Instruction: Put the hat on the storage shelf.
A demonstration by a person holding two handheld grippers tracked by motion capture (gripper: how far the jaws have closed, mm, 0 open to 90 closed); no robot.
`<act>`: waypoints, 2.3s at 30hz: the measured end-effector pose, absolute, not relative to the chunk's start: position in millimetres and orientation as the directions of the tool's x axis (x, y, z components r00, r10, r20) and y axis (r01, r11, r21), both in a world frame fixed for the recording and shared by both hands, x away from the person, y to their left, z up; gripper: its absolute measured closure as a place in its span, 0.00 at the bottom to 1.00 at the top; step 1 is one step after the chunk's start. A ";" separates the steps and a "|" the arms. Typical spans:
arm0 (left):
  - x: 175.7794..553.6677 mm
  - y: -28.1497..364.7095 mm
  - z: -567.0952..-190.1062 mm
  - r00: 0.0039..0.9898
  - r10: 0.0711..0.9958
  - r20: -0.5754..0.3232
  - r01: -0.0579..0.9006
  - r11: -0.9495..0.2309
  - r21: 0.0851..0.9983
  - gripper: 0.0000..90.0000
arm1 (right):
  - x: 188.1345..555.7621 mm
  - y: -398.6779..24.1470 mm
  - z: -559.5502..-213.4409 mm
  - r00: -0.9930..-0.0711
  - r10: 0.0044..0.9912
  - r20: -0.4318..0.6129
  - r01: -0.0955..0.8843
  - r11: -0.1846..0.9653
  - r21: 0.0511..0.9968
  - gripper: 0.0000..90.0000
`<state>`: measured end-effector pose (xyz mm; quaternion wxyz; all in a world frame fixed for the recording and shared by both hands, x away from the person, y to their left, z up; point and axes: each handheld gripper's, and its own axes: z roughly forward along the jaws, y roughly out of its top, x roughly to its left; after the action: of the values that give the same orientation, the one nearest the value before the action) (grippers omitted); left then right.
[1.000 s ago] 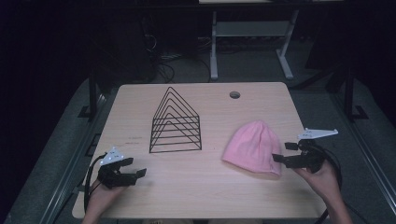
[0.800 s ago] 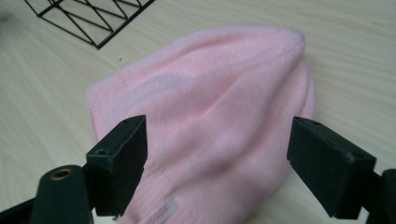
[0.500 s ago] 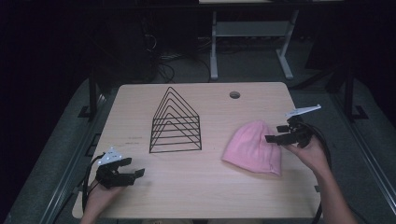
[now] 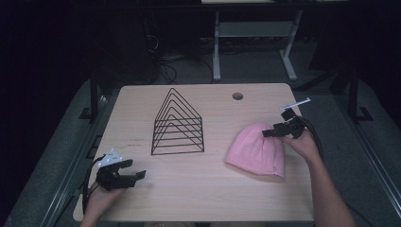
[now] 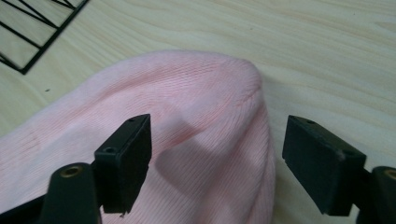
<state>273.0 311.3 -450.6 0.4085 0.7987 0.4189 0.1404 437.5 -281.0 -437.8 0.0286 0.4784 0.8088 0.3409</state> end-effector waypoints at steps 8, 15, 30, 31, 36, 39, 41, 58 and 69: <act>271.9 311.7 -451.8 0.605 0.788 -0.114 0.563 -0.322 0.762 0.26 | 453.6 -275.0 -443.3 -0.505 0.819 0.271 0.782 0.302 0.545 0.38; 272.4 310.8 -452.6 0.609 0.785 -0.112 0.559 -0.326 0.762 0.26 | 457.9 -266.6 -454.1 -0.480 0.827 0.291 0.812 0.294 0.505 0.50; 273.7 310.4 -453.1 0.614 0.781 -0.111 0.558 -0.330 0.762 0.26 | 445.3 -254.9 -443.5 -0.540 0.787 0.299 0.758 0.301 0.579 0.80; 273.8 310.6 -452.8 0.614 0.782 -0.110 0.556 -0.329 0.763 0.26 | 443.1 -253.8 -440.5 -0.547 0.784 0.294 0.753 0.306 0.583 0.80; 274.1 312.8 -452.7 0.614 0.781 -0.113 0.557 -0.328 0.763 0.26 | 431.2 -251.5 -427.5 -0.577 0.768 0.278 0.718 0.315 0.621 0.80; 274.3 312.8 -452.2 0.617 0.779 -0.112 0.553 -0.328 0.766 0.26 | 423.2 -251.8 -417.9 -0.587 0.758 0.284 0.700 0.299 0.648 0.80; 274.0 312.7 -451.7 0.619 0.777 -0.113 0.549 -0.325 0.770 0.26 | 416.8 -250.5 -410.9 -0.596 0.754 0.275 0.684 0.298 0.666 0.80; 270.1 306.4 -448.6 0.637 0.764 -0.106 0.535 -0.338 0.774 0.26 | 358.5 -227.3 -346.7 -0.719 0.678 0.155 0.505 0.357 0.786 0.81; 271.3 309.1 -449.5 0.634 0.766 -0.107 0.539 -0.338 0.772 0.26 | 339.7 -207.9 -306.8 -0.762 0.643 0.075 0.409 0.388 0.826 0.82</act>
<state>271.3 309.1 -449.5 0.4090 0.8060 0.4047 0.1387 339.7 -207.9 -306.8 0.1299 0.3197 0.8230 0.4512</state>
